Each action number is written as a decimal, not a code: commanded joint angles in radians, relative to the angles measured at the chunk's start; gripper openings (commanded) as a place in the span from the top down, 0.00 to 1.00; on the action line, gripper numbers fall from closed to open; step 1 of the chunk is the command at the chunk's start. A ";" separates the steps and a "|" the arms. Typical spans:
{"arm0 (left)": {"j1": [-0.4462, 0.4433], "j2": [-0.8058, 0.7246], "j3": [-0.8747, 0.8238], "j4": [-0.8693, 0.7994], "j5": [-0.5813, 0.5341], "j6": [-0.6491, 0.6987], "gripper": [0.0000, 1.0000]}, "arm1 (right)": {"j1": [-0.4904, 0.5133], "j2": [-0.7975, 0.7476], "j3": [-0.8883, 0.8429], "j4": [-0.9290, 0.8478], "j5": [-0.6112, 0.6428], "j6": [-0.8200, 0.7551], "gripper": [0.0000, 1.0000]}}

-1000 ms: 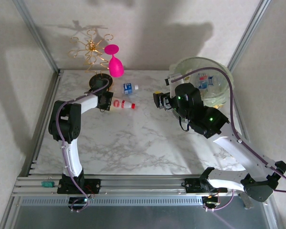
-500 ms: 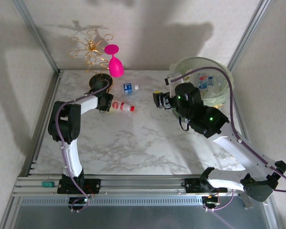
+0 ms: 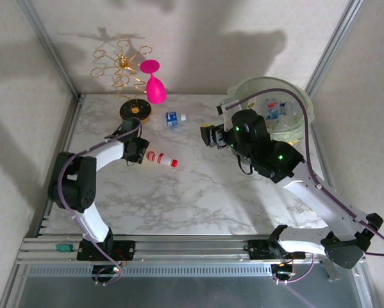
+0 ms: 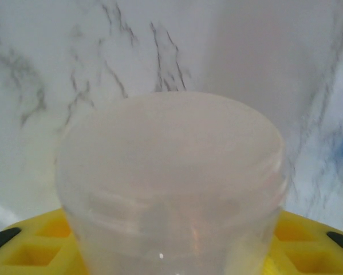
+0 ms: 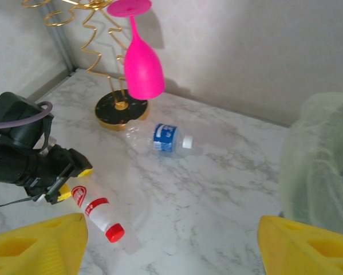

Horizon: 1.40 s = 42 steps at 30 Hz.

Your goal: Put the plastic bottles in the bin

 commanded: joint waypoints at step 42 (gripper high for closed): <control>-0.287 -0.621 0.090 0.447 0.488 0.377 0.50 | -0.193 0.159 -0.065 0.442 -1.235 0.476 0.18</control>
